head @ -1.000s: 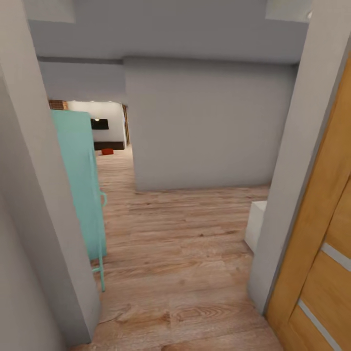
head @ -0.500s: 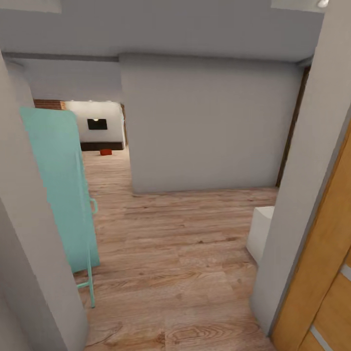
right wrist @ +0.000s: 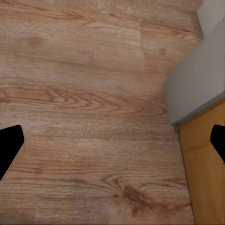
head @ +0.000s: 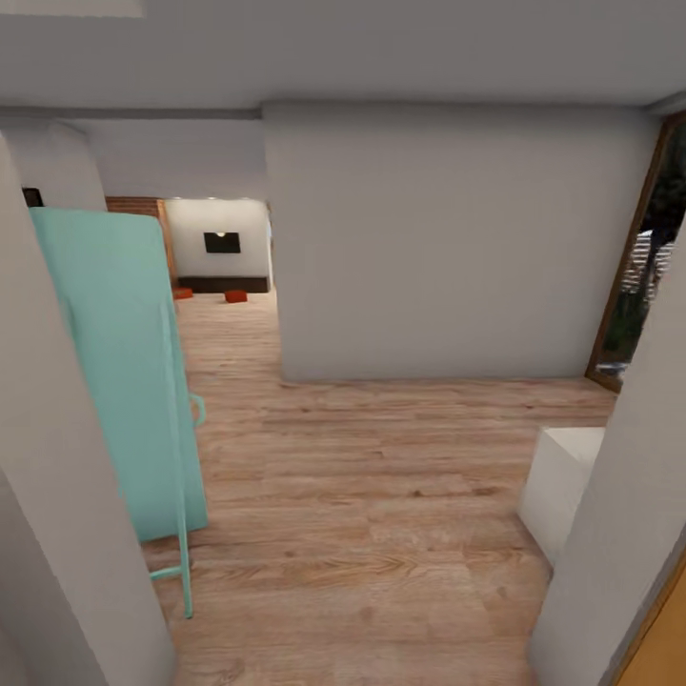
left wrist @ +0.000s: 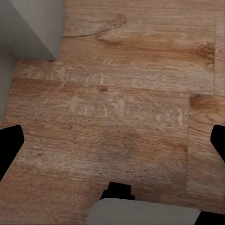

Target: Move the two storage containers from the living room to the garage. In the garage, place one container on the floor and stack the other container on top of it (either order is fine).

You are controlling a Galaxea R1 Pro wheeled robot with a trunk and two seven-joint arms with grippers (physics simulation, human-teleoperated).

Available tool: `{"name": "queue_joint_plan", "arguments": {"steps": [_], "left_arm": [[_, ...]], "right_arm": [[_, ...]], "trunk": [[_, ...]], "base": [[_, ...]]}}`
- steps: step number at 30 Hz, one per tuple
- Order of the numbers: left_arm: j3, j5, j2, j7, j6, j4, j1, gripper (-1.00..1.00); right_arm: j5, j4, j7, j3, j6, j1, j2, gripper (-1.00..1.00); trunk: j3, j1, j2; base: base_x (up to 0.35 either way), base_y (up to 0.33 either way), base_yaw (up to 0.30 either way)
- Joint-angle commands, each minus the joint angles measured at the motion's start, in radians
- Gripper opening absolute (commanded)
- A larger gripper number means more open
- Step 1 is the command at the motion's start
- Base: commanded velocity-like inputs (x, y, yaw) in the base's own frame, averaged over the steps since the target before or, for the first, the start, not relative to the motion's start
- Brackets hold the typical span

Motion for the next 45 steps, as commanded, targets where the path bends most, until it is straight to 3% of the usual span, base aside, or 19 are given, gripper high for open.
{"name": "queue_joint_plan", "arguments": {"steps": [1, 9, 33, 45], "left_arm": [[0.002, 0.003, -0.001, -0.001, -0.002, -0.001, 0.000, 1.00], [0.002, 0.003, -0.001, -0.001, -0.002, -0.001, 0.000, 1.00], [0.002, 0.003, -0.001, -0.001, -0.002, -0.001, 0.000, 1.00], [0.002, 0.003, -0.001, -0.001, -0.002, -0.001, 0.000, 1.00]], "right_arm": [[0.011, -0.001, -0.007, 0.000, 0.002, 0.001, 0.000, 1.00], [0.011, -0.001, -0.007, 0.000, 0.002, 0.001, 0.000, 1.00], [0.011, -0.001, -0.007, 0.000, 0.002, 0.001, 0.000, 1.00], [0.011, -0.001, -0.007, 0.000, 0.002, 0.001, 0.001, 1.00]], "trunk": [[-0.001, 0.001, 0.000], [-0.001, 0.001, 0.000], [-0.001, 0.001, 0.000], [-0.001, 0.001, 0.000]], "base": [[0.325, -0.083, 0.294], [0.325, -0.083, 0.222], [0.325, -0.082, 0.009], [0.325, -0.079, 0.215]]}}
